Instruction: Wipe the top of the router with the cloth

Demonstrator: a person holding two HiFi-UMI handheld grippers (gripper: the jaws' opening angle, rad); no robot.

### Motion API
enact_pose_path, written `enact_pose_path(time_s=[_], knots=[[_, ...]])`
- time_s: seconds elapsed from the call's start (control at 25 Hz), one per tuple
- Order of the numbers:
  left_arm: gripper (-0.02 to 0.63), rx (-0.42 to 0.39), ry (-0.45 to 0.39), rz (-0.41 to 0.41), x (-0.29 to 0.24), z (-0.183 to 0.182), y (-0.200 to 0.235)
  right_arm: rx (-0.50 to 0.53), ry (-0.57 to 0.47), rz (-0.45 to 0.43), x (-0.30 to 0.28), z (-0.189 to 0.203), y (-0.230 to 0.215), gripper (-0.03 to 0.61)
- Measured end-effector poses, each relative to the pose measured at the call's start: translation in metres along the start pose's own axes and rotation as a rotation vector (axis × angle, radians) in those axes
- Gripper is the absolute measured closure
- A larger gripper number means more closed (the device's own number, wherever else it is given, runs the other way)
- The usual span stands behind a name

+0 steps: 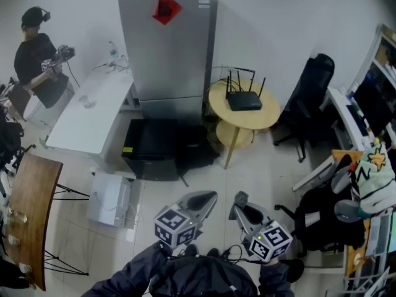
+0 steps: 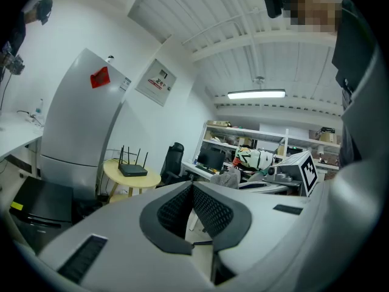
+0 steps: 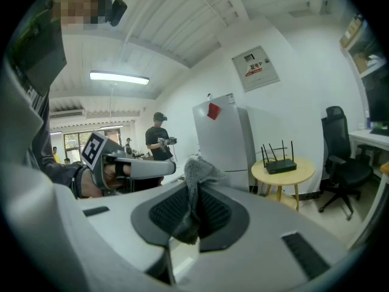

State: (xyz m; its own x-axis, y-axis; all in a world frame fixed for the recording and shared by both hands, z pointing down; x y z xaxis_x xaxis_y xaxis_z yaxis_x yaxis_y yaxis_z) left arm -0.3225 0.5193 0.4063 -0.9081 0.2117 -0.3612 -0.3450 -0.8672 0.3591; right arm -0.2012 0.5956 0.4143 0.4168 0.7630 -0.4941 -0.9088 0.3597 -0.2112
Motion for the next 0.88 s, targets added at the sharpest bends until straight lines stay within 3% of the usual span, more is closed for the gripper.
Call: enact_pose_path(time_s=[0.56,0.88], knots=[[0.614,0.006,0.013,0.032,-0.023,-0.018,0.047,-0.031,0.001,0.033,-0.036,-0.02,-0.028,0.509],[0.614,0.011,0.031,0.03,-0.093,-0.051,0.095,-0.041,-0.007,0.038,-0.072,-0.05,-0.107,0.509]])
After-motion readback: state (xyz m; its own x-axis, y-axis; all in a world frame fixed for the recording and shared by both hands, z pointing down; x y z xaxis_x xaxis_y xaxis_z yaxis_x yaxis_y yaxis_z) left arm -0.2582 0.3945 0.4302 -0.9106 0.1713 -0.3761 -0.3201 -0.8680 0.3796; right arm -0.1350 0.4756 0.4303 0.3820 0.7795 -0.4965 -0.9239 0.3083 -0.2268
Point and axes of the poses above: the fingertips, and each gripper's own axes: x backward along the fingers, y to its left, z out of its underside, the point moved 5 cm from there along x, backward along the fingers, and after that the axes turned 14 degrees about y, right-handed, at the moved point
